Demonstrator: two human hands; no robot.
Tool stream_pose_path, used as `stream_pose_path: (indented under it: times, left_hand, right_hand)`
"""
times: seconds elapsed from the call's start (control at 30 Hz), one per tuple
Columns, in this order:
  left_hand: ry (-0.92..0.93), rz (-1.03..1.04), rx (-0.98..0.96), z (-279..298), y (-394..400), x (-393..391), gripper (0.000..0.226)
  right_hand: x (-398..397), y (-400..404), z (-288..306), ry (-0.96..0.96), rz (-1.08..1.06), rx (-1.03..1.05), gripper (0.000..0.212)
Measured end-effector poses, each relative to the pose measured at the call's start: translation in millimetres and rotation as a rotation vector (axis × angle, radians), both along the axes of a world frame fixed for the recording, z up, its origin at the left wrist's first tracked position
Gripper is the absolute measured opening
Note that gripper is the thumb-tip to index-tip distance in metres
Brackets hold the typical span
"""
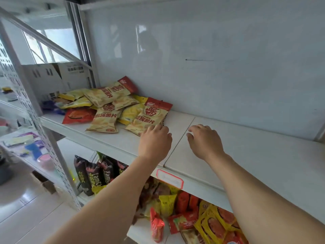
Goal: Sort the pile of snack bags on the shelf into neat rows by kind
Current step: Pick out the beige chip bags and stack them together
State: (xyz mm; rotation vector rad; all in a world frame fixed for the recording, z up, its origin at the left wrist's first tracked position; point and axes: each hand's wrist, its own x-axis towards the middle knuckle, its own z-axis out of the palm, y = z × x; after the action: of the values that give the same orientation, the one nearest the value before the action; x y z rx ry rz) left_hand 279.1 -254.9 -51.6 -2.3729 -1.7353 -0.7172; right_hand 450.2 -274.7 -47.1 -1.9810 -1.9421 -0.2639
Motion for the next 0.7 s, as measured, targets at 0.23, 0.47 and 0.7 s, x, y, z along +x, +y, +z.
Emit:
stream_pose_path:
  times: [0.23, 0.47, 0.7]
  left_hand:
    - [-0.094, 0.093, 0.005, 1.9, 67.0, -65.6, 0.033]
    - [-0.255, 0.178, -0.041, 12.4, 148.6, -108.8, 0.038]
    - [-0.361, 0.123, -0.072, 25.8, 209.9, -141.5, 0.041]
  right_hand:
    - [-60.4, 76.3, 2.9, 0.268, -0.008, 0.015, 0.03]
    - [-106.2, 146.6, -11.5, 0.573, -0.183, -0.116, 0.055]
    - [-136.2, 175.9, -14.2, 0.681, -0.332, -0.109, 0.073]
